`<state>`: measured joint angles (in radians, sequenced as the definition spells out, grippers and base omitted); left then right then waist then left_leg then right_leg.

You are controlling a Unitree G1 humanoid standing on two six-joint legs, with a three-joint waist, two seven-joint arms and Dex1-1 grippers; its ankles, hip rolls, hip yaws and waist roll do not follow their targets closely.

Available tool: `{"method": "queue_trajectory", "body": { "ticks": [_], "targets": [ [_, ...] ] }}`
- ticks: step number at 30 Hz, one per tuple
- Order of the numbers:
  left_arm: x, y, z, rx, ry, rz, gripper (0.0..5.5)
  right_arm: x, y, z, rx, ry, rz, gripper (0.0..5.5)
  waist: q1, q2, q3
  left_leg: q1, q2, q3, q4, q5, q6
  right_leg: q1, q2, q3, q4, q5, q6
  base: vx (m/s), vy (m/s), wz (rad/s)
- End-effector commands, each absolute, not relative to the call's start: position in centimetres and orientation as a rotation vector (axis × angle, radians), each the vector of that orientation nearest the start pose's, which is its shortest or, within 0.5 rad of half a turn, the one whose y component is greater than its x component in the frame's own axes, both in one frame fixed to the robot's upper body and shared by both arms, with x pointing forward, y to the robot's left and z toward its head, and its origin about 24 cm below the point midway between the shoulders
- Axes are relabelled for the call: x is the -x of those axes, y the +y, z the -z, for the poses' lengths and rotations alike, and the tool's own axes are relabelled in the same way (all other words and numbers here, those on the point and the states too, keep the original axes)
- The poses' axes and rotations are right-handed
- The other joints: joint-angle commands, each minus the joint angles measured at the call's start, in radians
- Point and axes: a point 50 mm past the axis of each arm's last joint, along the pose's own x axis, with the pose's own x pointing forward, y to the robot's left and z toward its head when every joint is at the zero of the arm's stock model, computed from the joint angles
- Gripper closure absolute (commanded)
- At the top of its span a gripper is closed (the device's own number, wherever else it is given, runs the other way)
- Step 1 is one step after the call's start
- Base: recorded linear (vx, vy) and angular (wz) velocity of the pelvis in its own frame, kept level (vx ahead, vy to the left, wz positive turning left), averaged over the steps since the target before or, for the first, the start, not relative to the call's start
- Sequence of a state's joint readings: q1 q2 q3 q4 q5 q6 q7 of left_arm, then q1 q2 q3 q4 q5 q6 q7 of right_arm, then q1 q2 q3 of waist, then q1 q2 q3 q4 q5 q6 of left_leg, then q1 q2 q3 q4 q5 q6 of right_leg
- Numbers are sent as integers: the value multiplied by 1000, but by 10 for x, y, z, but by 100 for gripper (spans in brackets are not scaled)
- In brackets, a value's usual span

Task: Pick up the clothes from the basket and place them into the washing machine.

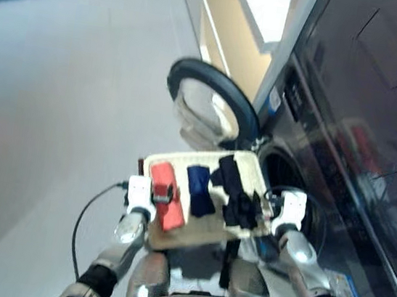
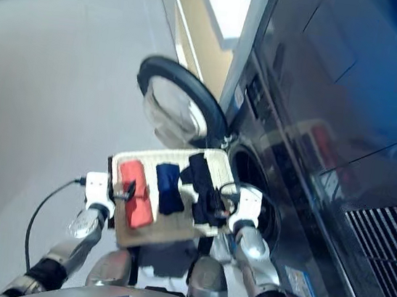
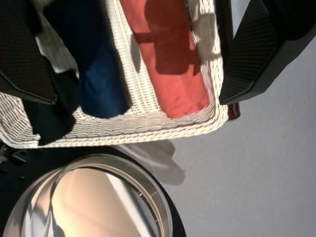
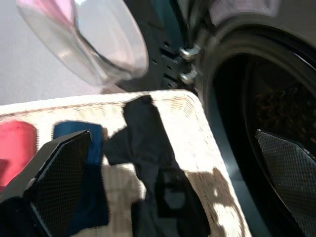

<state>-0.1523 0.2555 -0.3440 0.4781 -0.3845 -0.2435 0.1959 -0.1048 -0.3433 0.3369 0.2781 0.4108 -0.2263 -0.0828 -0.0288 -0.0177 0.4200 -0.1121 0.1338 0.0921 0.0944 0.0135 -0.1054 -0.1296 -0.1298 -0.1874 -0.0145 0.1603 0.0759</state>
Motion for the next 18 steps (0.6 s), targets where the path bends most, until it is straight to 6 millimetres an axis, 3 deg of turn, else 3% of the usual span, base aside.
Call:
{"method": "queue_trajectory", "body": {
  "ticks": [1,6,13,18],
  "targets": [
    [-275,136,-15,-12,-4,53,0,-277,-135,-89,-65,-293,-240,0,-17,-4,33,-85,-19,27,188,-92,30,-102,-53,38,323,-197,52,-119,-5,-75],
    [-294,113,-37,36,-71,34,0,-280,-109,-137,-90,-497,-293,0,-26,-16,84,-215,-9,12,296,-114,30,-236,-53,60,442,-223,39,-131,-23,-65],
    [-308,90,-49,128,-64,8,0,-279,-84,-169,-107,-630,-316,0,-38,-21,100,-392,-7,-6,384,-124,35,-409,-54,72,537,-239,31,-87,-18,15],
    [-323,87,-57,191,-43,-59,0,-278,-69,-186,-125,-698,-328,0,-47,-27,100,-503,-2,-8,444,-134,39,-521,-50,86,590,-246,27,-39,3,-13]
  ]
}}
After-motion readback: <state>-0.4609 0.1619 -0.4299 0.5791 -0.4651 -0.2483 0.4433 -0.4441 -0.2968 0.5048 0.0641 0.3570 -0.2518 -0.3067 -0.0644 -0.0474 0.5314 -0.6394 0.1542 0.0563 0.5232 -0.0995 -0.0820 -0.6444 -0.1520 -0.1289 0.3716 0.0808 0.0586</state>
